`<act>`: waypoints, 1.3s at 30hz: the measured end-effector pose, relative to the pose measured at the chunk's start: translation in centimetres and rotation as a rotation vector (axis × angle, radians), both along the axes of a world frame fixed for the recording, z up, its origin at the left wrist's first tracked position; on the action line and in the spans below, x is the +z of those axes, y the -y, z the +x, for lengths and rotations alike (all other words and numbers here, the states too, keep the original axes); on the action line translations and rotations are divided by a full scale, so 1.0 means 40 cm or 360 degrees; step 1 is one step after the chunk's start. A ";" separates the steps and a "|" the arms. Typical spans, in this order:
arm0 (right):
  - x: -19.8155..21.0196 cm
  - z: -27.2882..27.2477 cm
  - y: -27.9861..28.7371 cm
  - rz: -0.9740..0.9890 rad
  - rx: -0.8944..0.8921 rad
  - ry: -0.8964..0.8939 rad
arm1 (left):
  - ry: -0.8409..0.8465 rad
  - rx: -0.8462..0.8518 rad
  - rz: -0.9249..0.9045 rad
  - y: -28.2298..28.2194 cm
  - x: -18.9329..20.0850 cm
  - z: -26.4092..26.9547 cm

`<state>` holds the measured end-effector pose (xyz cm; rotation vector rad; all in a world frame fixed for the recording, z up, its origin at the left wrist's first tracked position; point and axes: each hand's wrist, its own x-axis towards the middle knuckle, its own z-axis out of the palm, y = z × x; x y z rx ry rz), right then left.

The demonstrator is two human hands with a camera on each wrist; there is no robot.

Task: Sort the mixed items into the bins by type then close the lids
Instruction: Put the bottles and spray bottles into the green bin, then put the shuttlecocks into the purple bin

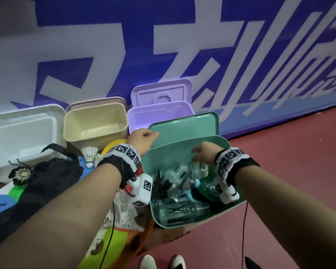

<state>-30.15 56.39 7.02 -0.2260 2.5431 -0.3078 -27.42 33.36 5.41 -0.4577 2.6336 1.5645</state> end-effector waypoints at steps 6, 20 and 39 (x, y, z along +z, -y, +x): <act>0.082 -0.021 0.043 -0.0208 -0.0156 -0.0252 | -0.0069 -0.0018 0.0022 0.019 0.032 -0.063; 0.069 -0.239 0.022 -0.0268 -0.0286 -0.0326 | 0.0239 0.0150 -0.0215 -0.032 0.040 -0.205; 0.025 -0.410 0.132 -0.0302 0.0091 -0.0144 | 0.0587 0.0505 -0.0328 -0.033 0.059 -0.230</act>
